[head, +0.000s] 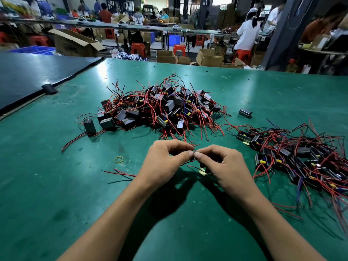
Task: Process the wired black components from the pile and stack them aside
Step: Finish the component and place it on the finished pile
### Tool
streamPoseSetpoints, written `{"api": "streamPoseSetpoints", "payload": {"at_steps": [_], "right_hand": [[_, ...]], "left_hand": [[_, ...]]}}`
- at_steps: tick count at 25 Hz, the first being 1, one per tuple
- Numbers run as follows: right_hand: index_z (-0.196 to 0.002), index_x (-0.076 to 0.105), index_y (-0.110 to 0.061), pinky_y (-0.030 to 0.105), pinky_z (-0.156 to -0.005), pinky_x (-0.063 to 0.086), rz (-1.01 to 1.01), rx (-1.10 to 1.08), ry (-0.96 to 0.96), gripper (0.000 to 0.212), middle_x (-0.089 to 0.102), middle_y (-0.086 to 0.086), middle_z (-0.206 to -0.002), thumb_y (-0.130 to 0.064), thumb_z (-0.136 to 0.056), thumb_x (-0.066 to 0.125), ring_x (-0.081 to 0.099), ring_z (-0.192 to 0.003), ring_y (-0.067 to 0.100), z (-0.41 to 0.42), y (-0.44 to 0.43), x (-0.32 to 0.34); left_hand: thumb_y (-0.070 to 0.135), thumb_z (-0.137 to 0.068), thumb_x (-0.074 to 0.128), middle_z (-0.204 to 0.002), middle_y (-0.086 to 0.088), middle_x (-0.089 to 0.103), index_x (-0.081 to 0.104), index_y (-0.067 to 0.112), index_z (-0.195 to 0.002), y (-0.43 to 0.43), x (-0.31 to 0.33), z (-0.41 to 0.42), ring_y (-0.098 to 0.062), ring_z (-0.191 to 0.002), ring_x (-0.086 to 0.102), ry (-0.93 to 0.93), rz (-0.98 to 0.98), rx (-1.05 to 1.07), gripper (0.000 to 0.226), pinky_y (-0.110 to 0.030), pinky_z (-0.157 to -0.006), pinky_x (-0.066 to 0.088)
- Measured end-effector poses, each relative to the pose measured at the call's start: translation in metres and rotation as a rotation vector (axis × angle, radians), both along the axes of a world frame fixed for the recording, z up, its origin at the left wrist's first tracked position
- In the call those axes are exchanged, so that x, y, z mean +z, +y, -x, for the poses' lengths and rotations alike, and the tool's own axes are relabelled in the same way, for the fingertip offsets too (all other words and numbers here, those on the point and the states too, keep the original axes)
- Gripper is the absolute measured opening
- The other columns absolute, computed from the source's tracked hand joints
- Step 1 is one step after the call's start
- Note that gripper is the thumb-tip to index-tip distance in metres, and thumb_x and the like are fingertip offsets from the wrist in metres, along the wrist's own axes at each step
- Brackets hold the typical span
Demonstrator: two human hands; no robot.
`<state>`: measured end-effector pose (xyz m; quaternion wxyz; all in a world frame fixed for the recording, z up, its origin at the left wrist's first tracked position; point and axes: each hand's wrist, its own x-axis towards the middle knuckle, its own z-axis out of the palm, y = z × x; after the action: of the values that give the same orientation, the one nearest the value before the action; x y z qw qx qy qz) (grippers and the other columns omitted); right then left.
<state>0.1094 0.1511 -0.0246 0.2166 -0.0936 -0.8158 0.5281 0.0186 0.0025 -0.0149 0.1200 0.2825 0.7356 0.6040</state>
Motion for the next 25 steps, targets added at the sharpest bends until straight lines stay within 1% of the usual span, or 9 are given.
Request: {"api": "streamPoseSetpoints", "payload": {"at_steps": [2,4,7,10,13,14,18,22,25], "right_hand": [[-0.084,0.078,-0.020,0.020,-0.063,0.050,-0.007,0.000,-0.045,0.007,0.073,-0.006,-0.070,-0.021,-0.089,0.074,0.064,-0.063,0.005,0.000,0.003,0.001],[-0.088,0.079,-0.022,0.016,-0.061,0.048,-0.017,0.037,-0.098,0.008,0.074,-0.005,-0.072,-0.018,-0.090,0.072,0.063,-0.063,0.002,-0.001,0.007,0.003],[-0.091,0.079,-0.025,0.013,-0.062,0.046,-0.029,0.115,-0.162,0.009,0.076,-0.005,-0.077,-0.017,-0.087,0.076,0.063,-0.066,0.000,-0.003,0.013,0.006],[-0.086,0.078,-0.024,0.010,-0.061,0.045,-0.075,0.101,-0.173,0.005,0.074,-0.009,-0.073,-0.020,-0.083,0.080,0.062,-0.064,-0.003,-0.003,0.016,0.006],[-0.084,0.076,-0.022,0.025,-0.070,0.055,-0.046,0.034,-0.145,0.002,0.076,-0.004,-0.076,-0.023,-0.085,0.078,0.070,-0.071,0.009,-0.003,0.017,0.004],[-0.085,0.076,-0.021,0.028,-0.072,0.056,-0.022,0.025,-0.137,0.002,0.076,-0.003,-0.077,-0.022,-0.086,0.077,0.071,-0.073,0.011,-0.003,0.017,0.004],[-0.087,0.075,-0.018,0.019,-0.071,0.050,0.054,0.044,-0.135,0.001,0.077,-0.002,-0.078,-0.019,-0.087,0.076,0.070,-0.073,0.005,-0.001,0.013,0.002],[-0.088,0.075,-0.016,0.017,-0.069,0.052,0.088,0.061,-0.132,0.001,0.077,0.000,-0.079,-0.017,-0.087,0.076,0.070,-0.073,0.008,0.000,0.010,0.001],[-0.087,0.075,-0.016,0.018,-0.071,0.053,0.104,0.061,-0.124,0.001,0.077,0.001,-0.079,-0.016,-0.087,0.076,0.071,-0.074,0.009,0.000,0.010,0.001]], "left_hand": [[0.006,-0.084,0.074,-0.082,-0.005,0.076,0.075,0.007,-0.095,-0.001,0.001,0.000,-0.005,-0.074,0.070,-0.046,-0.014,-0.003,0.011,-0.012,-0.068,0.051],[0.006,-0.082,0.076,-0.078,-0.001,0.076,0.075,0.008,-0.092,-0.002,0.001,0.000,0.001,-0.067,0.068,-0.058,-0.001,0.004,0.010,-0.008,-0.063,0.047],[0.007,-0.081,0.077,-0.075,0.003,0.074,0.075,0.010,-0.090,-0.002,0.001,0.001,0.004,-0.064,0.065,-0.054,0.023,0.010,0.010,-0.007,-0.062,0.046],[0.007,-0.081,0.077,-0.073,0.005,0.074,0.075,0.010,-0.091,-0.002,0.002,0.001,0.005,-0.063,0.065,-0.066,0.012,0.012,0.011,-0.007,-0.061,0.045],[0.007,-0.080,0.078,-0.073,0.004,0.073,0.074,0.007,-0.093,-0.002,0.001,0.001,0.005,-0.060,0.062,-0.084,0.007,0.007,0.013,-0.006,-0.060,0.043],[0.007,-0.080,0.078,-0.074,0.002,0.074,0.074,0.008,-0.094,-0.002,0.001,0.002,0.005,-0.061,0.062,-0.090,0.011,0.004,0.014,-0.006,-0.060,0.043],[0.006,-0.080,0.077,-0.080,-0.005,0.075,0.074,0.007,-0.095,-0.001,0.001,0.001,0.001,-0.064,0.065,-0.119,-0.010,0.001,0.015,-0.008,-0.061,0.045],[0.006,-0.079,0.079,-0.079,-0.007,0.076,0.075,0.007,-0.092,0.000,0.001,0.001,-0.002,-0.067,0.067,-0.122,-0.040,0.019,0.014,-0.009,-0.061,0.047],[0.004,-0.078,0.079,-0.081,-0.006,0.076,0.075,0.007,-0.092,-0.001,0.002,0.002,-0.002,-0.068,0.067,-0.170,-0.058,-0.002,0.015,-0.010,-0.063,0.048]]}}
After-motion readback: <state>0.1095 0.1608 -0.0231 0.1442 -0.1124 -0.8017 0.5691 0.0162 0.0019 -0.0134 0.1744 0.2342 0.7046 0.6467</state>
